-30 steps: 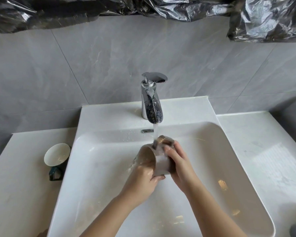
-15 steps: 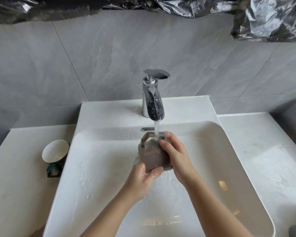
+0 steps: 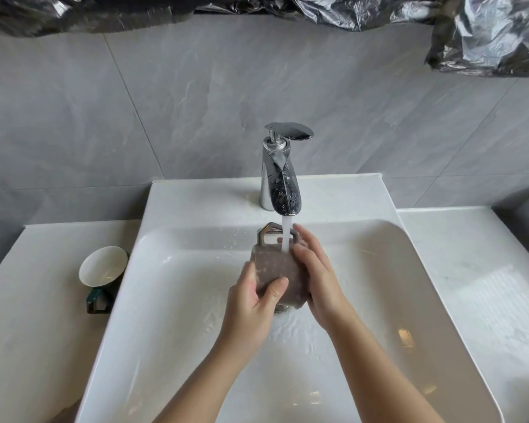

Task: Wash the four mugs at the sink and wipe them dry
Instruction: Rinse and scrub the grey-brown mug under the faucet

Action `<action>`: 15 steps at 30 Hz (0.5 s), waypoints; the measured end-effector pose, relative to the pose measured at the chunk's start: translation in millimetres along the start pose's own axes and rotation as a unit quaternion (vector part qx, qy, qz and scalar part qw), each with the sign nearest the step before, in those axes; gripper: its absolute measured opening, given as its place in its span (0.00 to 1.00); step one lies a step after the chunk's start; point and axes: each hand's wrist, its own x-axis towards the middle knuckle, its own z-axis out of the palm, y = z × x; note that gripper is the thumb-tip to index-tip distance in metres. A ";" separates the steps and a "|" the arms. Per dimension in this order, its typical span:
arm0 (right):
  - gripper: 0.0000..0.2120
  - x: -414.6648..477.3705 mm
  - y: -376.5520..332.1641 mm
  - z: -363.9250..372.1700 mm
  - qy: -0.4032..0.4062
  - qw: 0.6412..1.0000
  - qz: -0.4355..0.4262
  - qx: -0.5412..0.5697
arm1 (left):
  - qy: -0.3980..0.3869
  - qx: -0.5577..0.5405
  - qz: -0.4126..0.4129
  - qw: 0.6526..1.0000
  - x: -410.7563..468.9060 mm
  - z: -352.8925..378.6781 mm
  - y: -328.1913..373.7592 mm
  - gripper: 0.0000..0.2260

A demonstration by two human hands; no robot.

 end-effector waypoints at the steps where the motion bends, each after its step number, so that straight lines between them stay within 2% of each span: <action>1: 0.25 -2.6 1.3 -2.7 -0.007 1.000 -0.019 -0.017 | 0.001 -0.013 -0.007 1.000 2.5 2.1 2.1 0.13; 4: 0.20 -5.1 -1.3 -5.0 -0.006 0.996 -0.065 -0.064 | -0.012 -0.046 -0.036 0.998 15.8 2.7 7.7 0.12; 6: 0.15 0.0 -4.2 -5.0 0.036 0.996 -0.045 -0.062 | -0.069 -0.035 -0.045 0.996 20.0 -1.6 5.5 0.13; 8: 0.16 3.5 -4.9 -5.8 0.040 0.998 0.005 -0.044 | -0.115 -0.009 -0.063 0.991 18.7 -3.1 4.7 0.13; 10: 0.17 0.7 -0.2 -10.8 0.015 0.998 0.022 -0.056 | -0.099 -0.028 -0.085 0.991 18.0 -1.4 7.8 0.13; 13: 0.20 -9.9 2.6 -12.6 -0.013 0.991 -0.056 -0.118 | -0.031 -0.145 -0.165 0.975 23.8 3.9 17.6 0.12; 15: 0.21 -10.1 1.8 -10.5 -0.001 0.987 -0.095 -0.134 | -0.023 -0.181 -0.202 0.962 28.0 3.0 20.4 0.13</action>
